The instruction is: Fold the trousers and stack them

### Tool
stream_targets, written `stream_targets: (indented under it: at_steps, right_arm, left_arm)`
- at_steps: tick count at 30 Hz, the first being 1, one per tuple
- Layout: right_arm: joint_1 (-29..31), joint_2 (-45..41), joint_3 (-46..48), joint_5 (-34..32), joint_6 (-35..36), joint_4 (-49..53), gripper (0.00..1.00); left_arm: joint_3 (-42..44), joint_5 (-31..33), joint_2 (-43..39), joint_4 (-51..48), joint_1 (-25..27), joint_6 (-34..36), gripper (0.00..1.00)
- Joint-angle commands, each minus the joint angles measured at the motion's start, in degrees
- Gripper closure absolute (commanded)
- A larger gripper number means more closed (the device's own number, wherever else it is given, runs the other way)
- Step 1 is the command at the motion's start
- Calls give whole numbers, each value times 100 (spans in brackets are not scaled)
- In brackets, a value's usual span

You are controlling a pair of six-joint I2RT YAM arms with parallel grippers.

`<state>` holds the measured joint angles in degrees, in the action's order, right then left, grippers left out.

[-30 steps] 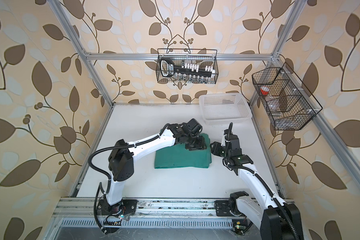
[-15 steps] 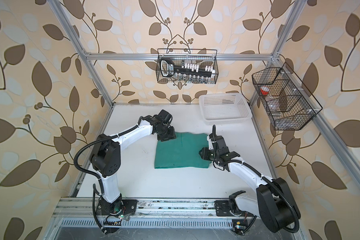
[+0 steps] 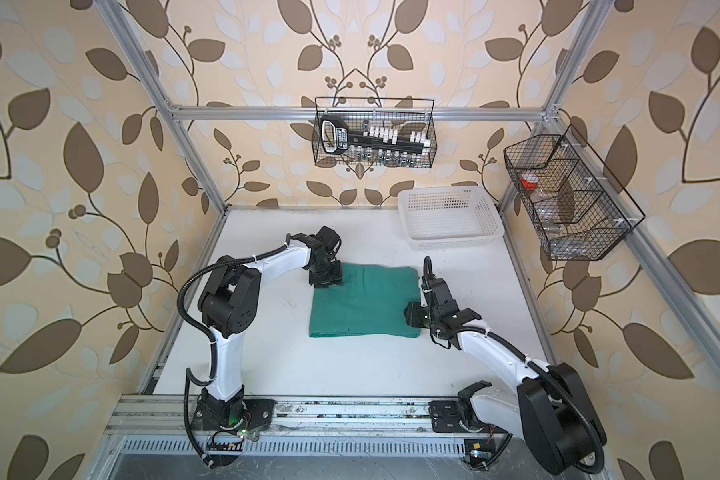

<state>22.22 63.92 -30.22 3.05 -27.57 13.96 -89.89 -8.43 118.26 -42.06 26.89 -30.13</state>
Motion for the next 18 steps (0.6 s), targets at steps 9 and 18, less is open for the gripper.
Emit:
stream_targets:
  at_steps: [9,18]
  right_arm:
    - [375,65,367,-5,-288,-138,48]
    - [-77,609,283,-191,-28,-107,47]
  left_arm:
    - [-1244,-16,339,-314,-178,491,49]
    - [-1085,87,768,-395,-468,570,50]
